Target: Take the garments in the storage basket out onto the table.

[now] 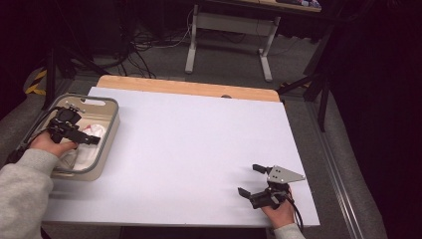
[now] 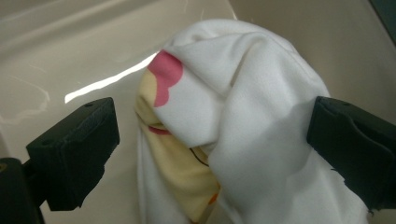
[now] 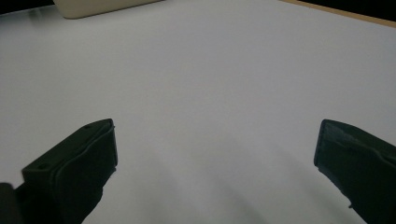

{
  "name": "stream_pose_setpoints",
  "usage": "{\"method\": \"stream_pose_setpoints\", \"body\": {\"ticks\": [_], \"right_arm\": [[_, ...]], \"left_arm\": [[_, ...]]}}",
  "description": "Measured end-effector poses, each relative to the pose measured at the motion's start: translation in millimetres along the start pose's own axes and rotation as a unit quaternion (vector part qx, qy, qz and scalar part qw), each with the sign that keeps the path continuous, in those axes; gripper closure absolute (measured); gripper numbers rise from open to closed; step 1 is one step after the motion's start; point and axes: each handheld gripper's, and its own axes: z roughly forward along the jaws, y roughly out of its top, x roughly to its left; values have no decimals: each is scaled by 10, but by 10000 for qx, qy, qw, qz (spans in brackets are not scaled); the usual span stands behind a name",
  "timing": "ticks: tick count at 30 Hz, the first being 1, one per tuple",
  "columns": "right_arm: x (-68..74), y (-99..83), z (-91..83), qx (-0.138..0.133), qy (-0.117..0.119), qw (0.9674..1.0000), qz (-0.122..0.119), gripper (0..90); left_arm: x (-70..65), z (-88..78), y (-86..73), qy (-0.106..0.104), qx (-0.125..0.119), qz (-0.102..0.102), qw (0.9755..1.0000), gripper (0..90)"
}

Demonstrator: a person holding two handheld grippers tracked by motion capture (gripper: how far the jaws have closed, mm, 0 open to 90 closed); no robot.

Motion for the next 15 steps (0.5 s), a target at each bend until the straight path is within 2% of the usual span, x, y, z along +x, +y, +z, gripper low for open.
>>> {"method": "stream_pose_setpoints", "body": {"ticks": [7,8,12,15], "right_arm": [[-9,-3,-9,-30,-19,10000,38,1],[-8,-2,-9,-26,-20,10000,33,1],[-8,-3,-9,-26,-10,10000,31,1],[-9,-3,-10,-31,-13,10000,36,1]], "left_arm": [[22,96,4,-80,290,-85,9995,12],[18,127,6,-108,385,-148,9991,11],[9,174,7,-101,494,-132,9986,11],[4,205,4,-122,555,-197,9982,11]]}}
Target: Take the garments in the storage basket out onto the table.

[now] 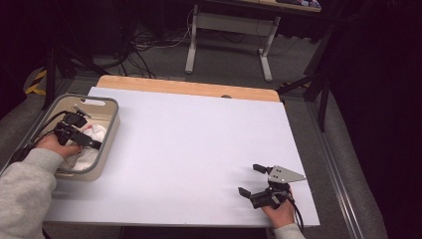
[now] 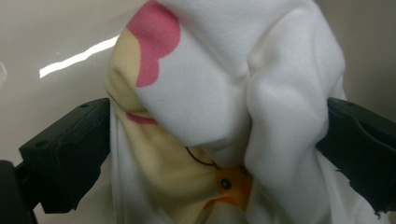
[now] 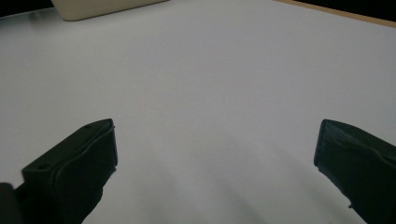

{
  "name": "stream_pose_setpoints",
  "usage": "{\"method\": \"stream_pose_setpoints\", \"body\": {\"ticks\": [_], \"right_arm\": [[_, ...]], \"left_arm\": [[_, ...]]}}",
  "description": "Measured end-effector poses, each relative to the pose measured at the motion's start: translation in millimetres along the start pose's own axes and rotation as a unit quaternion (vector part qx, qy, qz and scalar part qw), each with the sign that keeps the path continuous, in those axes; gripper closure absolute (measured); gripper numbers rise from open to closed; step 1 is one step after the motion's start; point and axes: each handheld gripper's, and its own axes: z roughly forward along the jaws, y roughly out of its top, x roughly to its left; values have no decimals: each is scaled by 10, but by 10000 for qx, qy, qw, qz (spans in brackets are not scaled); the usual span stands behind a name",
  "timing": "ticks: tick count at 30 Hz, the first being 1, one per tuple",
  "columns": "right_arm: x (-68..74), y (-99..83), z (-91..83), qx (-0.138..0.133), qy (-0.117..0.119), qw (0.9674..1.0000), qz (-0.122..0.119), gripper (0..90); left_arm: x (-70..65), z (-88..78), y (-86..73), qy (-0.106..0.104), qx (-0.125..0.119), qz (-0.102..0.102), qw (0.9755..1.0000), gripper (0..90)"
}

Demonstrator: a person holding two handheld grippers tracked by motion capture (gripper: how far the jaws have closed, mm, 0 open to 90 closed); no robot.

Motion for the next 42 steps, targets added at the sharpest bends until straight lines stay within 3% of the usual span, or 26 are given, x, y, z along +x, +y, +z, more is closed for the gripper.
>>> {"method": "stream_pose_setpoints", "body": {"ticks": [8,15,23,24,30,37,41,42], "right_arm": [[4,-1,2,10,-1,10000,-12,1],[7,0,5,23,-7,10000,-25,1],[9,-1,6,-13,40,10000,-21,4],[10,-1,7,-10,36,10000,-20,4],[11,0,8,-5,29,10000,-26,4],[11,0,8,-7,31,10000,-23,4],[11,0,9,-4,28,10000,-23,4],[11,0,9,-7,23,10000,-21,4]], "left_arm": [[17,60,-1,-100,112,-206,9997,6],[-13,69,2,15,144,-114,9998,25],[-69,6,10,-94,209,-107,9997,180],[-76,2,8,-122,195,-127,9997,245],[-80,-42,12,-186,217,-105,9995,394],[-168,-124,-2,105,45,147,9998,451],[-191,-181,-25,161,-118,168,9997,458],[-201,-235,-43,257,-304,328,9987,457]]}}
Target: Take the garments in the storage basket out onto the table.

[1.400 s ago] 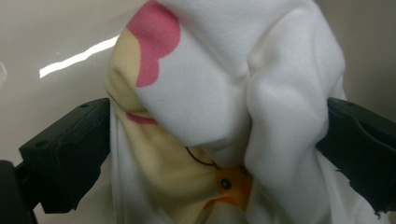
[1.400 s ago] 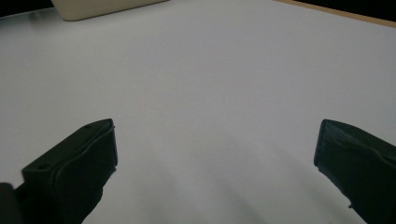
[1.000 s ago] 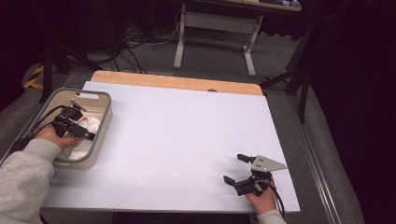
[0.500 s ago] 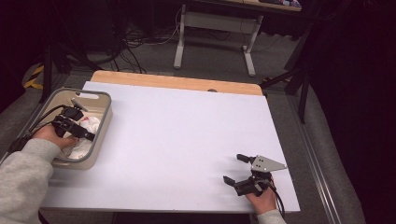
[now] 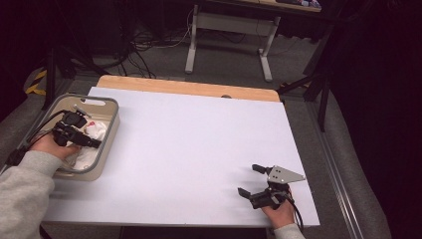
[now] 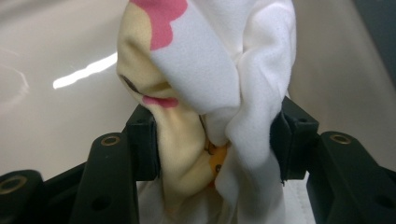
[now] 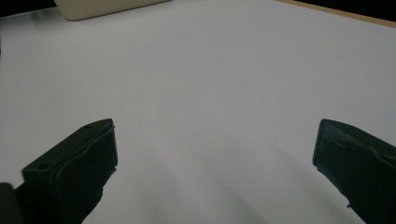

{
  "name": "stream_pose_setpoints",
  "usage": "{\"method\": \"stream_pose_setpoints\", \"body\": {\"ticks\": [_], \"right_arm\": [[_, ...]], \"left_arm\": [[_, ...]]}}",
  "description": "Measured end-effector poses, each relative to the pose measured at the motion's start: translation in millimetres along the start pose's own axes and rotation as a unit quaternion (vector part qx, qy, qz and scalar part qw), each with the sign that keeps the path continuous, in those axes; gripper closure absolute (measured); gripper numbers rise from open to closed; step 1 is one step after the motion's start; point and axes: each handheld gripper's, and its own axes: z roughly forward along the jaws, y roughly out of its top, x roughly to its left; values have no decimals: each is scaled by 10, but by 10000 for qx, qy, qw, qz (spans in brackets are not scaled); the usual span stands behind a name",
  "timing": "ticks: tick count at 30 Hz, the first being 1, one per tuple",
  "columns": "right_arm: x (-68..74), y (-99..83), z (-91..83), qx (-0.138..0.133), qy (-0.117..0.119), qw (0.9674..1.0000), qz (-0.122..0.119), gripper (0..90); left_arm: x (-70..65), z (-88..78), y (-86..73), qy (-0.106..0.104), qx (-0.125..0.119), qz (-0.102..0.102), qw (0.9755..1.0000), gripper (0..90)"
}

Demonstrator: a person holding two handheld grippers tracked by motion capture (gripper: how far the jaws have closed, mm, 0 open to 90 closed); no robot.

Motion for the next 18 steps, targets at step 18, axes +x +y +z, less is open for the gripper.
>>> {"method": "stream_pose_setpoints", "body": {"ticks": [18], "right_arm": [[0,0,-2,-6,16,10000,11,4]], "left_arm": [[-129,-402,-100,495,-1405,78,9888,444]]}}
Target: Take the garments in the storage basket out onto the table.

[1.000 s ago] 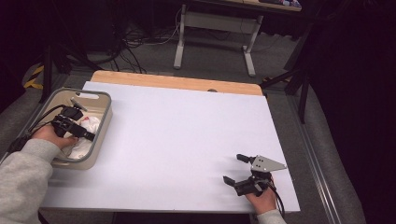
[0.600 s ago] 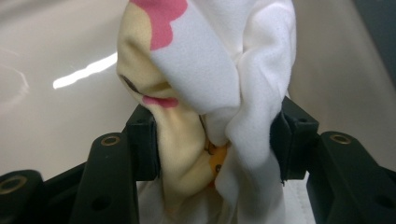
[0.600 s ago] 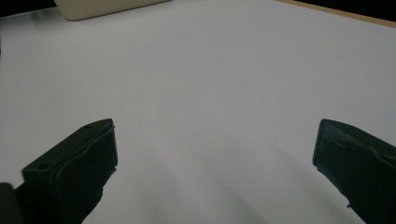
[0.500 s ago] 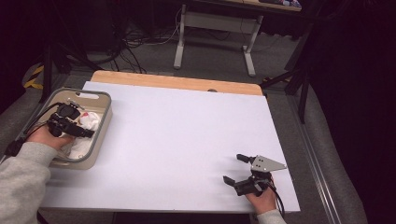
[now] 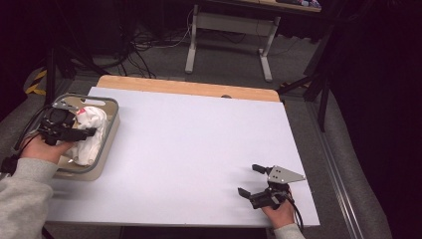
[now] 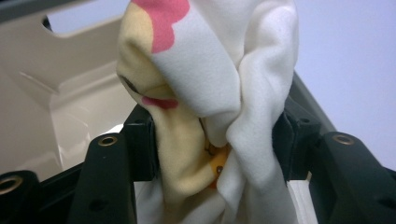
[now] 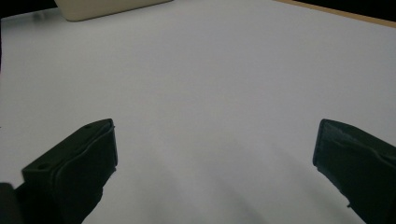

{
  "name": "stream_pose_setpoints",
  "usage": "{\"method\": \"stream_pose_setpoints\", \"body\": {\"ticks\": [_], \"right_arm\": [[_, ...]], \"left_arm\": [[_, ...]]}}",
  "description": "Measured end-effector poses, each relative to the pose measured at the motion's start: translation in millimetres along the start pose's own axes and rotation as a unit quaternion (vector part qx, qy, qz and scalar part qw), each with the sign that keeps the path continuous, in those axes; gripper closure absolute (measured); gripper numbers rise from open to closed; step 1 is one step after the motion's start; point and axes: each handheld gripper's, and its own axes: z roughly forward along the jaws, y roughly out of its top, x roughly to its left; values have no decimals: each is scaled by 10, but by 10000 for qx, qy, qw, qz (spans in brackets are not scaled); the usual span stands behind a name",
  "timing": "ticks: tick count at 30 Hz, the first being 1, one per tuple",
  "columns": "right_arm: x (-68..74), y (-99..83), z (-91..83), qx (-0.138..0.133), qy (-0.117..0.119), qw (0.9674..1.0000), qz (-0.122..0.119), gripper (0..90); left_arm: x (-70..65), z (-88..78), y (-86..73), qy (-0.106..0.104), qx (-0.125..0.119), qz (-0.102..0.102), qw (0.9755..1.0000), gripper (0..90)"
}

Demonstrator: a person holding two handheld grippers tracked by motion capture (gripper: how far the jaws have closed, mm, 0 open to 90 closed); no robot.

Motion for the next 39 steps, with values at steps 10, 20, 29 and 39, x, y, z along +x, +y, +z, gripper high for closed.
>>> {"method": "stream_pose_setpoints", "body": {"ticks": [10,20,29,39], "right_arm": [[-2,0,-1,-6,10,10000,22,4],[-3,0,-1,-5,5,10000,27,4],[-3,-1,-1,-7,2,10000,25,4],[-2,0,2,3,-5,10000,11,4]], "left_arm": [[-27,-234,-13,188,-679,-101,9975,441],[-70,-437,-22,452,-1419,-153,9887,438],[-124,-557,0,452,-1872,-217,9810,430],[-303,-630,85,319,-2292,-102,9728,418]]}}
